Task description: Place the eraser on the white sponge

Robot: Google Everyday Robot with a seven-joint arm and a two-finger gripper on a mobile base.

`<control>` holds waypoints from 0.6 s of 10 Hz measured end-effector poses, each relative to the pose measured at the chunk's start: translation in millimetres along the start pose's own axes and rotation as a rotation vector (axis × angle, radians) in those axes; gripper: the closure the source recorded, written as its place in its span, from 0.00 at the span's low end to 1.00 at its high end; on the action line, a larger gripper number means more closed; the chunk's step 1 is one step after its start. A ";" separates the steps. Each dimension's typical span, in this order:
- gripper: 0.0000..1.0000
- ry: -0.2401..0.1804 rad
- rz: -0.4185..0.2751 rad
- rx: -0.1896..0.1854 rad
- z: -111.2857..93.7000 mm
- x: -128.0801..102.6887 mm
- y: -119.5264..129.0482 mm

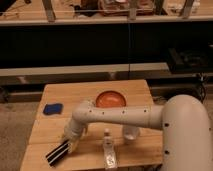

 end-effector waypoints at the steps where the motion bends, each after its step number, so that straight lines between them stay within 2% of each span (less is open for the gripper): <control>1: 0.95 0.004 0.002 0.005 -4.5 0.3 -2.7; 3: 0.95 0.013 0.016 0.029 -26.4 0.5 -13.8; 6: 0.95 0.022 0.025 0.049 -34.2 5.0 -19.4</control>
